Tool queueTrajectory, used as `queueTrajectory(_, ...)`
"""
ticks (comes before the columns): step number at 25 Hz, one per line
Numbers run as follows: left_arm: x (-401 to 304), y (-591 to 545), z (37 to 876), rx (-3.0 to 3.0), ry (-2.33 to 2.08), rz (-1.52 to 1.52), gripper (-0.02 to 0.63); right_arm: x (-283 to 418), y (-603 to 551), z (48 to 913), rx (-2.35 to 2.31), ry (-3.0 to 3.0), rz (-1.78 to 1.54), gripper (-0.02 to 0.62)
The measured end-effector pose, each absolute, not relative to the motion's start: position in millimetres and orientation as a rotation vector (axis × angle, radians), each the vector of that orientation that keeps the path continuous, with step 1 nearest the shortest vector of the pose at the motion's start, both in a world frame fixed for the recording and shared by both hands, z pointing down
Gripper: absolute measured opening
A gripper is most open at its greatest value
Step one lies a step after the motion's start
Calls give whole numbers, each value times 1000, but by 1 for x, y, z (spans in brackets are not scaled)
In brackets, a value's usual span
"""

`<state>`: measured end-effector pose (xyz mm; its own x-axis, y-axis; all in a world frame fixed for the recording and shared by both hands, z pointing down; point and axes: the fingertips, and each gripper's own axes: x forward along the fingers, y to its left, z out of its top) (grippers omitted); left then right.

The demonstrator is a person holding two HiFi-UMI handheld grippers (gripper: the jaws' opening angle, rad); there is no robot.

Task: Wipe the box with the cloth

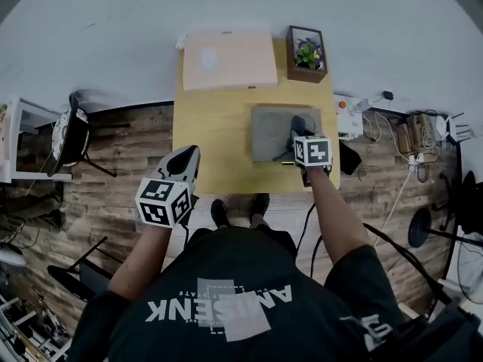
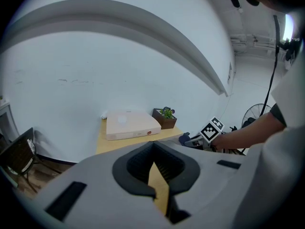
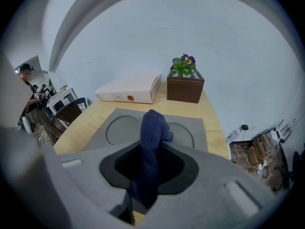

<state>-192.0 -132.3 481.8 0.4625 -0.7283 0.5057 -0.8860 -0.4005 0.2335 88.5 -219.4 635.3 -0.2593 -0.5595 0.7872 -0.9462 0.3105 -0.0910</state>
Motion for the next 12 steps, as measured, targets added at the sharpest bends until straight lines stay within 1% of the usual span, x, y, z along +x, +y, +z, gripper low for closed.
queueTrajectory(8,-222,-120,476,2217,-1385,398,-2,72,-222,635,1386,-1864,730,84)
queueTrajectory(12,-234,-117,477,2215,-1399,389,-3,42,-218,636,1322,-1885,707,84)
